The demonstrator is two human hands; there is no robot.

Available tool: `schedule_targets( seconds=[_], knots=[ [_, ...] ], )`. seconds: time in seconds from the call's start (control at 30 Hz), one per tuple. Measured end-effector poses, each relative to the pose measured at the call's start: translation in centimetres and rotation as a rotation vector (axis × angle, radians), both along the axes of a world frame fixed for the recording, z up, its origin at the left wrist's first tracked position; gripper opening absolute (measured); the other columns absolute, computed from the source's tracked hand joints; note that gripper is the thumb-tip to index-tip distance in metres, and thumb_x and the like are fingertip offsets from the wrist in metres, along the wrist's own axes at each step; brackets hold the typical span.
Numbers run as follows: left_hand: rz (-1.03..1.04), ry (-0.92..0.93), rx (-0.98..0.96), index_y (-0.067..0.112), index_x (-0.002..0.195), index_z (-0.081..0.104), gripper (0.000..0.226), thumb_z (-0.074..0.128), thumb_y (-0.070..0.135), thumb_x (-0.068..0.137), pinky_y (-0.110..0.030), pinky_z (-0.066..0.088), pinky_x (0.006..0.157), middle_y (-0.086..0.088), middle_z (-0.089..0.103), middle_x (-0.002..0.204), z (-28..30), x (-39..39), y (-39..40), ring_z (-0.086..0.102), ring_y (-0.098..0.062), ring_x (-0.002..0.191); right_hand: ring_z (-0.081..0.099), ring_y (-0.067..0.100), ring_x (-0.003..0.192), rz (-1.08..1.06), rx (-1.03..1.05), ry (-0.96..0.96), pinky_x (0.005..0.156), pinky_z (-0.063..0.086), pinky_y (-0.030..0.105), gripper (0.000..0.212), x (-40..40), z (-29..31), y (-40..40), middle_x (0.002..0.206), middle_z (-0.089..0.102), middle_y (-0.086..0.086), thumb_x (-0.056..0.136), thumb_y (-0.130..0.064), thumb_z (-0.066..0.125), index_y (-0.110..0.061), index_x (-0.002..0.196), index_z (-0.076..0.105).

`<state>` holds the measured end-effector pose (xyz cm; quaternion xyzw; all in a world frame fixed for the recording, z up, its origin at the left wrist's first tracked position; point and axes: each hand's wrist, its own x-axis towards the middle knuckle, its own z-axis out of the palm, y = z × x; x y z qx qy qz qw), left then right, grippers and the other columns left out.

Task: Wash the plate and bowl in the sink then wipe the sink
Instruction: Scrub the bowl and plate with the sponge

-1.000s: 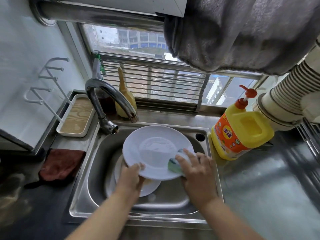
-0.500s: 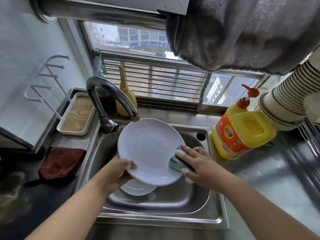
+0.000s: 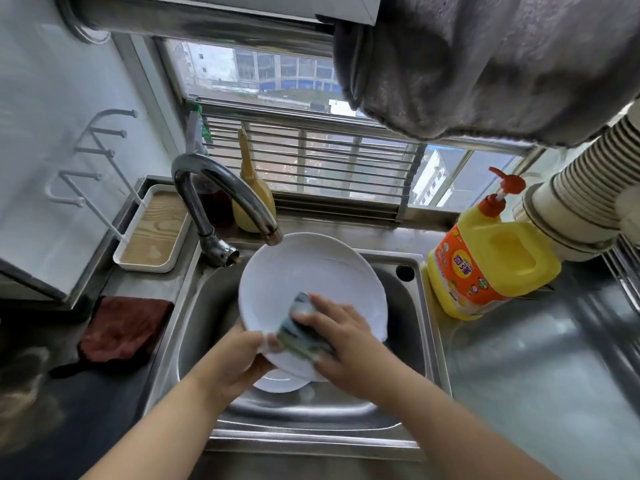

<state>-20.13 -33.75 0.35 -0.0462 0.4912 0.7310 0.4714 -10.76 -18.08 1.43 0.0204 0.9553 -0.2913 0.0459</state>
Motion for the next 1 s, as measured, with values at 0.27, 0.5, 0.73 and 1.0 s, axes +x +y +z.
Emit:
schedule_targets(
  seconds=[0.27,0.5,0.73,1.0],
  knots=[
    [-0.248,0.013,-0.162,0.003,0.112,0.059,0.059,0.054,-0.003,0.053,-0.043,0.056,0.079,-0.019,0.071,0.098,-0.1,2.2,1.2,0.066,-0.035,0.093,0.027,0.026,0.135,-0.333,0.027,0.081,0.112,0.020,0.035,0.055,-4.7,0.9,4.0,0.151,0.026,0.004,0.086,-0.023,0.056,-0.025,0.138,0.040],
    [-0.223,0.124,-0.181,0.019,0.116,0.054,0.059,0.048,-0.011,0.066,-0.041,0.058,0.072,-0.016,0.069,0.101,0.4,1.0,1.3,0.066,-0.030,0.090,0.028,0.028,0.135,-0.260,-0.060,0.195,0.111,0.019,0.034,0.056,-7.1,0.8,1.2,0.150,0.029,0.007,0.082,-0.018,0.055,-0.024,0.136,0.043],
    [-0.111,0.112,-0.124,0.022,0.131,0.046,0.073,0.051,-0.005,0.063,-0.035,0.058,0.070,-0.009,0.071,0.108,-0.5,1.1,0.8,0.069,-0.027,0.097,0.042,0.032,0.120,-0.855,0.015,-0.175,0.099,0.038,0.041,0.055,-2.6,-1.0,7.1,0.133,0.042,0.014,0.088,-0.034,0.055,-0.021,0.136,0.034],
    [0.167,0.062,-0.139,0.020,0.129,0.048,0.063,0.033,-0.022,0.085,-0.024,0.057,0.059,-0.010,0.063,0.117,-0.4,1.7,1.8,0.060,-0.025,0.103,0.053,0.027,0.097,-1.061,-0.568,-0.293,0.080,0.043,0.033,0.053,2.4,-3.3,1.4,0.122,0.050,0.015,0.086,-0.029,0.056,-0.017,0.131,0.031]
  ],
)
